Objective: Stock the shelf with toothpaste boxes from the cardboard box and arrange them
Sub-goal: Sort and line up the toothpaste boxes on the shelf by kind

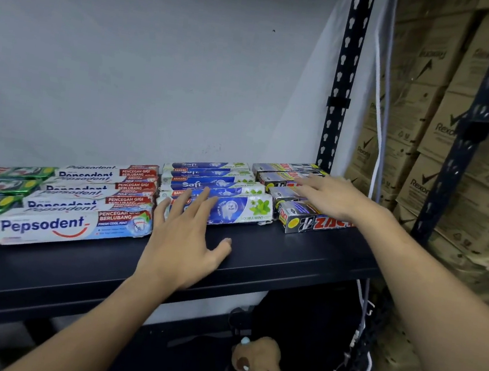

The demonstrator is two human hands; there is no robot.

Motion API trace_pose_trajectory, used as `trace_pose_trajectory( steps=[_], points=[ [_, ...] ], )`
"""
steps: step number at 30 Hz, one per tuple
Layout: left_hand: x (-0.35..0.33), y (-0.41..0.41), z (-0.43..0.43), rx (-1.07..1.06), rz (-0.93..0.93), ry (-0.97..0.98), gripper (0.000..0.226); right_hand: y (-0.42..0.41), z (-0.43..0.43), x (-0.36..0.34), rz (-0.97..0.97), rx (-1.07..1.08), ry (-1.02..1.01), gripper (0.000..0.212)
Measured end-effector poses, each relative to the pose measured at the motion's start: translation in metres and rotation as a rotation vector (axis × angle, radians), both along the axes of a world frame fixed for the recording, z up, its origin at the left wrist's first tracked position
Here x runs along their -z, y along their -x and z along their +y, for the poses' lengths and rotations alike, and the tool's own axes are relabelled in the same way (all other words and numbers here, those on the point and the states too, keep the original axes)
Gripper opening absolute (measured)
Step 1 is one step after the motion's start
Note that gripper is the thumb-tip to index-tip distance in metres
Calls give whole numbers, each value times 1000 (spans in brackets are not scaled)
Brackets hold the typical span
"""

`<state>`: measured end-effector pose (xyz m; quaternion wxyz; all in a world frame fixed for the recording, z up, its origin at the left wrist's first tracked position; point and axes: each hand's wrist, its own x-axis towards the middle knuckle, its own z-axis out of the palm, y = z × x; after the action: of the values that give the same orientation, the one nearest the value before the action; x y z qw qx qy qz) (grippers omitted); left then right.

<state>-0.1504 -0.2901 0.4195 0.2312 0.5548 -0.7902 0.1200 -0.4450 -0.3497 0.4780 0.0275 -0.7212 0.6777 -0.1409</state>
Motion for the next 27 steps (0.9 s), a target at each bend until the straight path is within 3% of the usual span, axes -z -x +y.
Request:
trace_pose_trajectory(
  steps=[4, 8, 24, 27],
  points=[
    [0, 0, 1, -3, -9, 0, 82, -1, 33, 9, 133, -16, 51, 47],
    [-1, -1, 3, -1, -6, 7, 81, -3, 39, 12, 80, -27, 47, 40],
    [1, -1, -1, -4, -6, 15, 81, 0, 20, 16, 99, 45, 5, 51],
    [1, -1, -1, 3, 13, 18, 81, -2, 33, 29, 70, 28, 114, 55]
  ],
)
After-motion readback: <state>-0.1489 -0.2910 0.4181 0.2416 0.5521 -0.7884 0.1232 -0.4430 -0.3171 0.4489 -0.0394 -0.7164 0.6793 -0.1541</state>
